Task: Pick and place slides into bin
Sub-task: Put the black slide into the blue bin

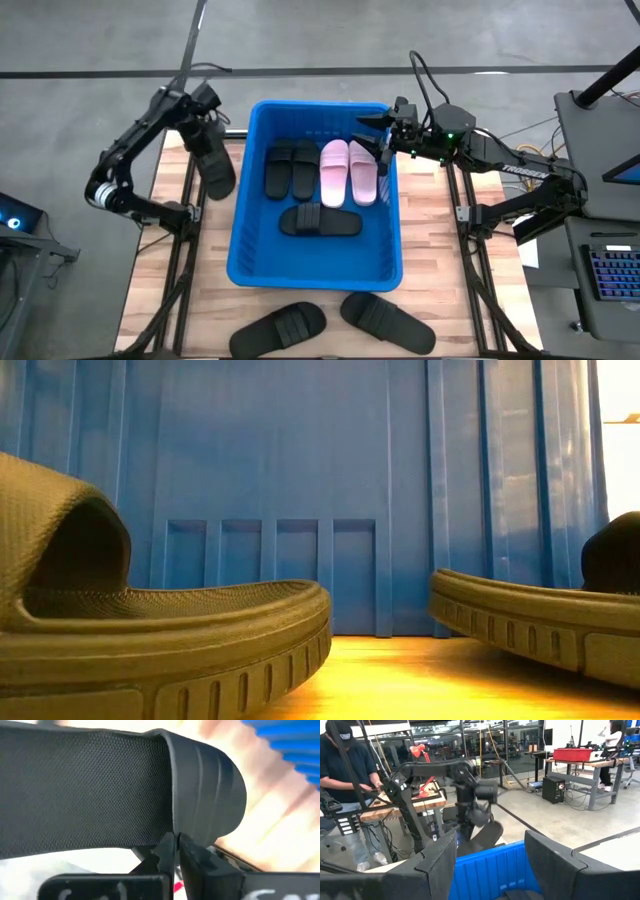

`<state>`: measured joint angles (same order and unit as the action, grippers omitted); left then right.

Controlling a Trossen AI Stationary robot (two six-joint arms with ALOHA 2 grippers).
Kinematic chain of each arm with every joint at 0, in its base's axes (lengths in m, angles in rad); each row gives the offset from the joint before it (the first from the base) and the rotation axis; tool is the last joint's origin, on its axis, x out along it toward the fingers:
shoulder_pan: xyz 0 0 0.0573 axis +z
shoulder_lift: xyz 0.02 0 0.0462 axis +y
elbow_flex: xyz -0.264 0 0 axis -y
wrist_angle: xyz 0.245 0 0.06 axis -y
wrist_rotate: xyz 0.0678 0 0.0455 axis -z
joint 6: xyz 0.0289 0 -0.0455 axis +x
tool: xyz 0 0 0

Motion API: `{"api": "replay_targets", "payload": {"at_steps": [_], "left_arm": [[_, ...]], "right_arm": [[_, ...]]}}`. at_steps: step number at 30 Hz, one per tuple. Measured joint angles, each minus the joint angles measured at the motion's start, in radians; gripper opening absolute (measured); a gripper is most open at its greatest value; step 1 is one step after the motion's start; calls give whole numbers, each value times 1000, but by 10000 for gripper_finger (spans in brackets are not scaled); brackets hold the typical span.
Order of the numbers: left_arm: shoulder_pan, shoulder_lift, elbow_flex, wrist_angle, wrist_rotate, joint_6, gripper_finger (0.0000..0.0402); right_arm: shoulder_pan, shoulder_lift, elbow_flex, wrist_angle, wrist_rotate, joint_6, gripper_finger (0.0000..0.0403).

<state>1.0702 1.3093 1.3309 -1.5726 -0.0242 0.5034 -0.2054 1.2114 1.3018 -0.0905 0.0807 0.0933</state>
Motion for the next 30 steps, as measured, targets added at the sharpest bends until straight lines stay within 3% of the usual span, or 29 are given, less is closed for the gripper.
{"api": "replay_targets", "payload": {"at_steps": [8, 13, 21, 30], "left_arm": [[0, -33, 144, 0, -1, -61, 0], [-5, -42, 230, 10, -68, -81, 1], [-5, -51, 368, 46, -86, -88, 1], [-5, -50, 394, 35, -78, -101, 0]], "right_arm": [[0, 0, 0, -1, 0, 3, 224], [0, 0, 0, -2, 0, 3, 224], [0, 0, 0, -2, 0, 3, 224], [0, 0, 0, -2, 0, 3, 224]]}}
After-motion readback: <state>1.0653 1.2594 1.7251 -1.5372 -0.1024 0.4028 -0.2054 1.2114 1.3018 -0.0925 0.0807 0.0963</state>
